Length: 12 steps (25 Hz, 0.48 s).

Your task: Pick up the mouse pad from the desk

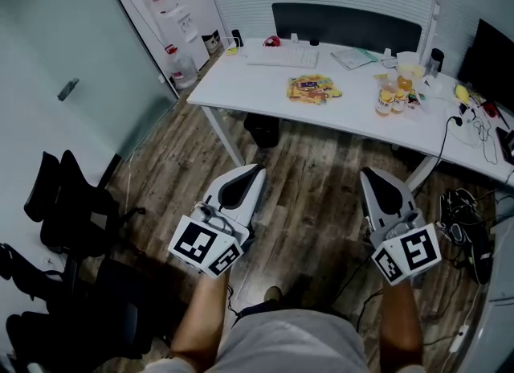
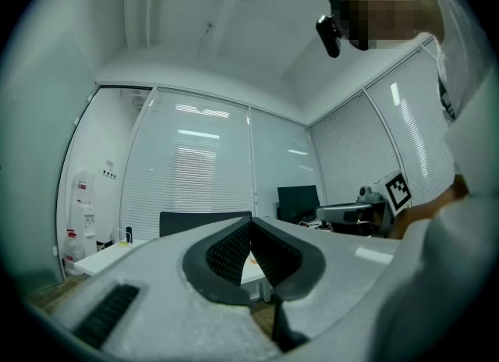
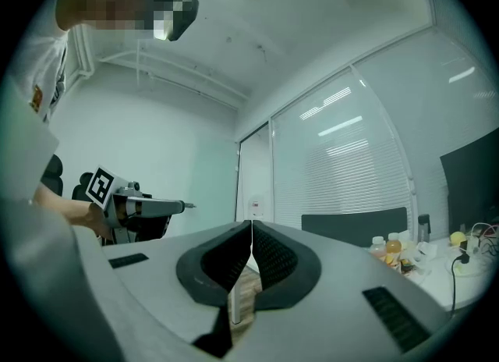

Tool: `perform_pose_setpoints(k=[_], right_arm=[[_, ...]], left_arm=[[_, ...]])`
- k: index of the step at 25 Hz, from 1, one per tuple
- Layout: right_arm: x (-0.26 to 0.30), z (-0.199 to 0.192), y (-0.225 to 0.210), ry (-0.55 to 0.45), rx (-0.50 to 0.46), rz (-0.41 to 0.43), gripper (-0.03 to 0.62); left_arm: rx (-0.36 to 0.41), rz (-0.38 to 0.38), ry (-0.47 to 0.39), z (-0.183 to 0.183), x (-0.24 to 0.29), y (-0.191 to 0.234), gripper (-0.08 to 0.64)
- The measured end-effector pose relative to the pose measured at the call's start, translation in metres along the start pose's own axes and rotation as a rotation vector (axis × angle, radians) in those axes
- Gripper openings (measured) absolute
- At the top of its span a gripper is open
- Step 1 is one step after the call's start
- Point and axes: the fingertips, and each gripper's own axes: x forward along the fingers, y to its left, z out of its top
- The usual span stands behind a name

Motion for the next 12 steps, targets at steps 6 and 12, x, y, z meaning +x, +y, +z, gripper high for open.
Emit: perform_pose_setpoints(k=[6, 12], right_arm=[[-0.009, -0.001, -0.015, -0.006, -0.013, 0.026, 0.012], [-0.012, -0.003, -0.027, -0.006, -0.011, 0.040, 0.012]], left_arm=[[0.018, 0.008, 0.005, -0.002, 0.013, -0.018, 0.015], [0.017, 0.012, 0.022, -0.009, 0.022, -0.026, 0.015]])
